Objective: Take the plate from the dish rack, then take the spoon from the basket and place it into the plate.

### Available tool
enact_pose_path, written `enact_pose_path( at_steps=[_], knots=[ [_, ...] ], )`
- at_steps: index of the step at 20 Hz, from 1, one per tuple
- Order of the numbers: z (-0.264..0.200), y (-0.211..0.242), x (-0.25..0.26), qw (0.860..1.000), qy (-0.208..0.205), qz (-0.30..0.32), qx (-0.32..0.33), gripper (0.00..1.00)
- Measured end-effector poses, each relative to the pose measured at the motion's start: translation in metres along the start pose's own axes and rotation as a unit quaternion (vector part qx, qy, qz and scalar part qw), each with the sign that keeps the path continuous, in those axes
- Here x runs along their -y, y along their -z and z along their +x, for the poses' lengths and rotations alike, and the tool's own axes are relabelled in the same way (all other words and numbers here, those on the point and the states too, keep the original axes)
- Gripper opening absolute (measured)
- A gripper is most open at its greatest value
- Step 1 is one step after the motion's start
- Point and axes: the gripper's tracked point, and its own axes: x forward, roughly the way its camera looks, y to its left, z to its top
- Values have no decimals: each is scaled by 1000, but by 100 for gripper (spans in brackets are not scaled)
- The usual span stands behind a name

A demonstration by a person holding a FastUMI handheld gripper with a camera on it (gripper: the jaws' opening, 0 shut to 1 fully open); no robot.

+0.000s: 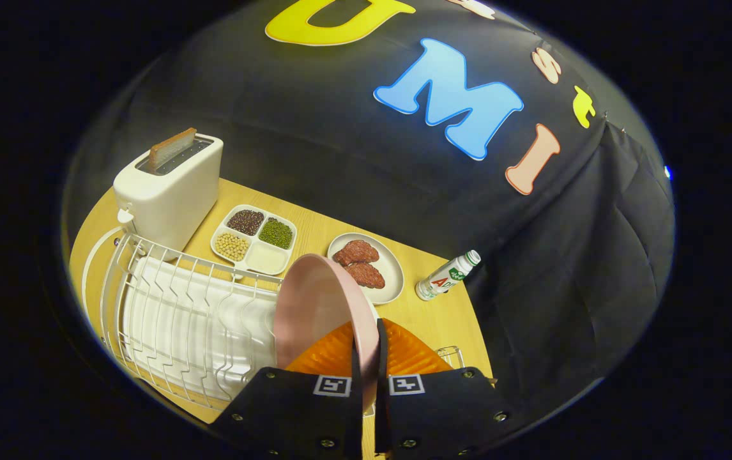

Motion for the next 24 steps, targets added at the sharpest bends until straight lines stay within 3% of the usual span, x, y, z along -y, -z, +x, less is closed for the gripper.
enact_pose_path(
  at_steps=[12, 17, 24],
  knots=[
    [-15, 10, 91, 996, -8, 92, 11, 7],
    [-35, 26, 126, 987, -68, 144, 28, 7],
    [-54, 67, 181, 976, -116, 176, 46, 7]
  ],
)
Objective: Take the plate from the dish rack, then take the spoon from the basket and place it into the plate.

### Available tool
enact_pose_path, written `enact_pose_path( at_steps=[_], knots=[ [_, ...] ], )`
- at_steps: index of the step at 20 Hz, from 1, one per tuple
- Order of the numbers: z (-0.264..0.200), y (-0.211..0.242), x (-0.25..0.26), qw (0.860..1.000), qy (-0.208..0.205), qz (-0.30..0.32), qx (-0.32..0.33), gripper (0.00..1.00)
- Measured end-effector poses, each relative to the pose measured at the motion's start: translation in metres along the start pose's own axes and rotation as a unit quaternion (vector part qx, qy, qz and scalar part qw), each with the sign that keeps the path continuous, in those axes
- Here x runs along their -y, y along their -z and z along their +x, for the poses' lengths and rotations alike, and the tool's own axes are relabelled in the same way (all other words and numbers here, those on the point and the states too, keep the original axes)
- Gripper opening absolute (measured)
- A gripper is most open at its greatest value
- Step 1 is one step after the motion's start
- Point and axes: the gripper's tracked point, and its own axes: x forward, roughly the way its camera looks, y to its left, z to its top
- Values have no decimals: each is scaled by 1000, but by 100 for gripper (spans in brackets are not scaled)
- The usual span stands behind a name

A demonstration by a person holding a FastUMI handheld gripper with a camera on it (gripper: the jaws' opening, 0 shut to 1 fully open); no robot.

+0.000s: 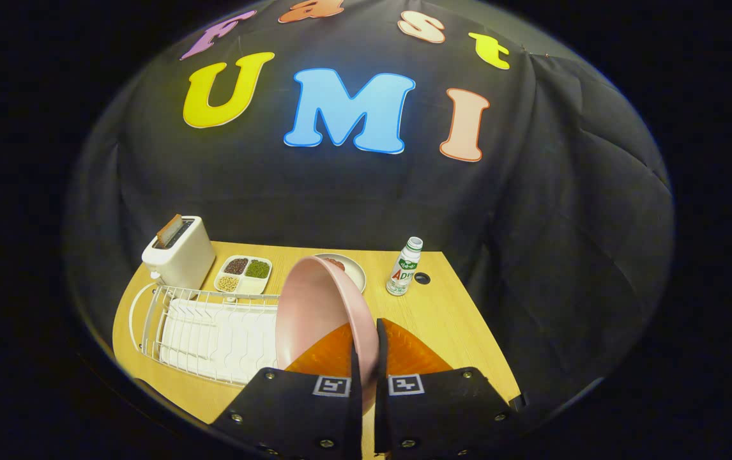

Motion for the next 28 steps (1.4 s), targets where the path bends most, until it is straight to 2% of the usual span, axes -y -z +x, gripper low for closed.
enact_pose_path(
  at_steps=[7, 12, 20, 25, 28],
  knots=[
    [-14, 29, 35, 997, -67, 28, 2, 7],
    [-13, 69, 48, 989, -125, 71, -29, 8],
    [-14, 148, 61, 977, -172, 104, -72, 7],
    [-10, 194, 53, 966, -201, 133, -94, 7],
    [-7, 225, 34, 951, -236, 162, -121, 7]
  ],
)
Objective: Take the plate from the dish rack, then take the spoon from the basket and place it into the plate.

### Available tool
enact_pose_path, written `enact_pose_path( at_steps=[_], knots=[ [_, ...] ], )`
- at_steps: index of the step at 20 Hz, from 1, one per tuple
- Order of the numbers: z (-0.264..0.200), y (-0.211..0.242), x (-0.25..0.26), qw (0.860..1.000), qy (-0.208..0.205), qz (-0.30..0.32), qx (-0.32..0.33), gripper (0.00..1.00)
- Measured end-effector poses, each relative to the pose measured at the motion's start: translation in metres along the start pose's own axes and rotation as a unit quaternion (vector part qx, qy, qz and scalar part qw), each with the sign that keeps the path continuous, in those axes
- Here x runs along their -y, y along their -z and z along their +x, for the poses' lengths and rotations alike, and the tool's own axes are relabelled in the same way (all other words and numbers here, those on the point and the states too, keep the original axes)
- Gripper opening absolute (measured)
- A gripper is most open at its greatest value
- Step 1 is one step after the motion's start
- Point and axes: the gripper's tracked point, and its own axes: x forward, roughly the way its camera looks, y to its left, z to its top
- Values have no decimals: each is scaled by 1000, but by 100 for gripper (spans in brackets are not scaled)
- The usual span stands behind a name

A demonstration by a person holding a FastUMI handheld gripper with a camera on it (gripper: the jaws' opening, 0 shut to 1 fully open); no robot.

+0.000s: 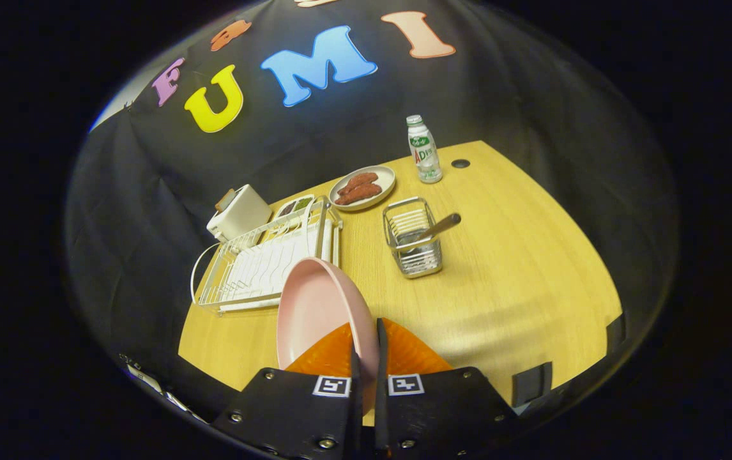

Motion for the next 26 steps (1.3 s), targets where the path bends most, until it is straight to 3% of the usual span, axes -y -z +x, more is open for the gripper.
enact_pose_path(
  at_steps=[11, 18, 22, 23, 24, 26],
  knots=[
    [70, 55, -28, 995, -79, 22, -60, 7],
    [107, 76, -30, 991, -94, 45, -86, 7],
    [110, 76, -13, 995, -55, 9, -79, 18],
    [107, 69, -12, 997, -50, 2, -65, 34],
    [100, 59, -8, 998, -39, -15, -45, 38],
    [83, 39, -3, 998, -20, -57, -7, 38]
  ],
)
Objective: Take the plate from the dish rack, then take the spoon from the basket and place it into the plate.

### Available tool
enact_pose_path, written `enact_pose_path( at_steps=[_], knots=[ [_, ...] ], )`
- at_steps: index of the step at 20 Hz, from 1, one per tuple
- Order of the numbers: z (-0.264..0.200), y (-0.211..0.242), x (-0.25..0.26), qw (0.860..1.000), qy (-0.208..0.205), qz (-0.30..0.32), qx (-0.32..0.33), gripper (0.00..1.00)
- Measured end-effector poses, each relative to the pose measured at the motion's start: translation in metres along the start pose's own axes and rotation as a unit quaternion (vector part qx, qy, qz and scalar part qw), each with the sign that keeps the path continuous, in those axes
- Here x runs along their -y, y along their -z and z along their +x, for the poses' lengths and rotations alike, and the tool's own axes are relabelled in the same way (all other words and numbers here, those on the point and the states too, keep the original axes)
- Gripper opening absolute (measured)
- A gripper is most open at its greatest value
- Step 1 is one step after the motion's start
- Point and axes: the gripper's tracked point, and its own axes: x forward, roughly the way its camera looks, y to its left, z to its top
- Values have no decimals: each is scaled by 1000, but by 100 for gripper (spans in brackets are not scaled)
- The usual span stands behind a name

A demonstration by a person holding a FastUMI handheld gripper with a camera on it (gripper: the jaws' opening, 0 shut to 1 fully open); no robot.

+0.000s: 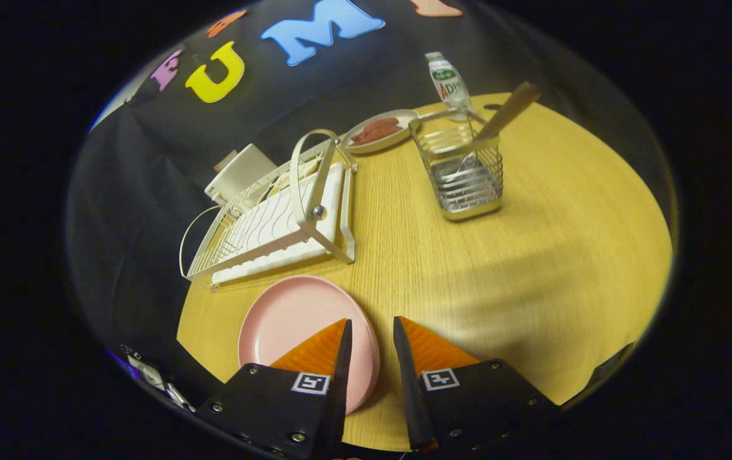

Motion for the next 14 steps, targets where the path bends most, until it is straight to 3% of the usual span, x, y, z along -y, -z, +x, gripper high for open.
enact_pose_path(
  at_steps=[4, 8, 11, 14],
  knots=[
    [-42, -44, -1, 995, 20, -67, 70, 38],
    [-77, -96, -1, 985, 38, -80, 149, 38],
    [-107, -140, 5, 966, 54, -87, 236, 38],
    [-120, -159, 16, 952, 60, -99, 284, 46]
  ],
)
